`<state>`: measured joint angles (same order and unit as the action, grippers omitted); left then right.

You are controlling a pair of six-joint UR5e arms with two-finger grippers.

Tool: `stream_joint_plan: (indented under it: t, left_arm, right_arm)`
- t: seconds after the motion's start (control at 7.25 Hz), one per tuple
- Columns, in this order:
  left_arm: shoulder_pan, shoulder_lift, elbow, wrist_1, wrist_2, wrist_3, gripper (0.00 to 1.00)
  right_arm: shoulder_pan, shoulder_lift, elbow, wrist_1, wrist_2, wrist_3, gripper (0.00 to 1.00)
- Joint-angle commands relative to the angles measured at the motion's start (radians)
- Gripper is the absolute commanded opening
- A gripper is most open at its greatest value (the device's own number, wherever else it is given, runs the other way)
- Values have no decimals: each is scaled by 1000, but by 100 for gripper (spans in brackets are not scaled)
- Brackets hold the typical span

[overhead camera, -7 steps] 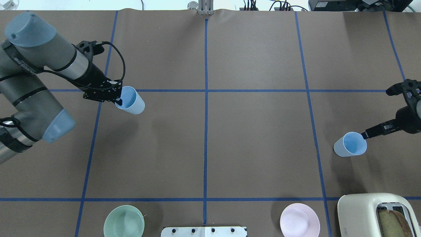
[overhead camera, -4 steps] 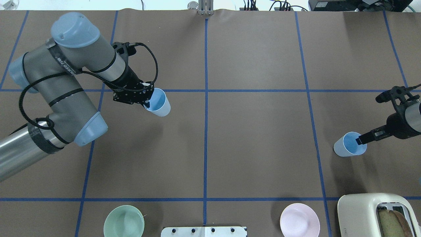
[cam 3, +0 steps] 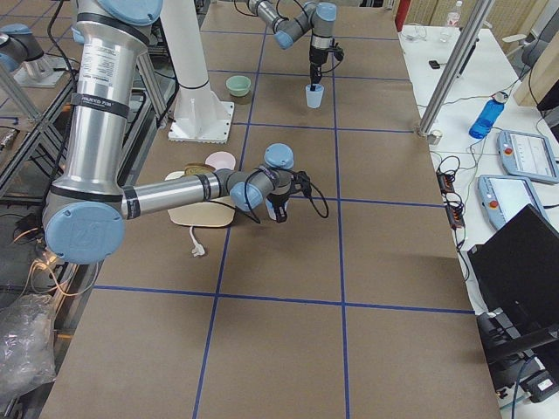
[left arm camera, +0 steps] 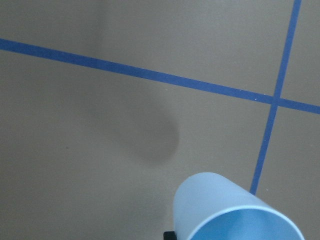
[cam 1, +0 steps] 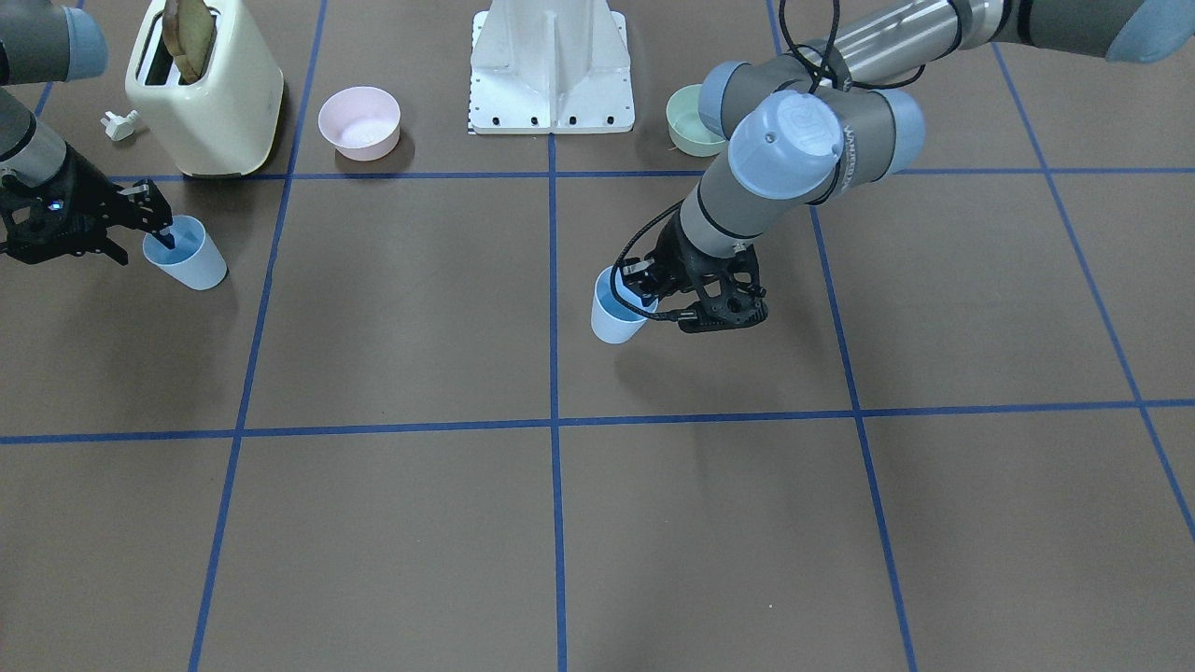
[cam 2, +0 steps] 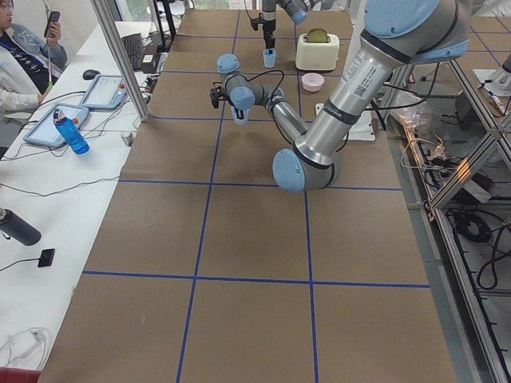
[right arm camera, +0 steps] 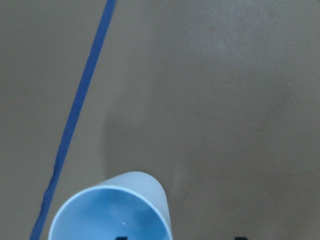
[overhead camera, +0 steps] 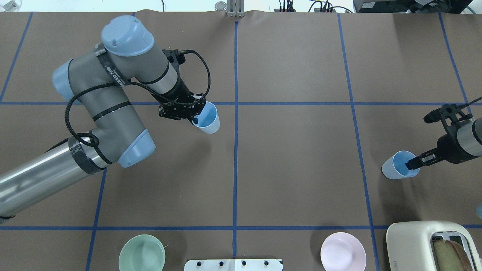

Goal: Stack blue cups with both arms
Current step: 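Carry the blue cup toward center with left gripper while right grasps its cup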

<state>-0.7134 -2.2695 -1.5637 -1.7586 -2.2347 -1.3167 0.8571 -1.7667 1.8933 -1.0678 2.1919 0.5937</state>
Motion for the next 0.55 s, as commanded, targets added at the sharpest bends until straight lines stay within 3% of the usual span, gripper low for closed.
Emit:
stream_joint_plan:
  t: [0.0, 0.14, 0.41]
  left_arm:
    - [9, -24, 24, -4, 9, -9, 0]
    - [11, -42, 39, -4, 10, -9, 0]
    - [28, -51, 50, -1, 12, -9, 0]
  right_arm:
    - [-1, 12, 0, -6, 0, 0, 7]
    - [0, 26, -2, -9, 3, 2, 0]
    - [0, 36, 0, -9, 8, 15, 0]
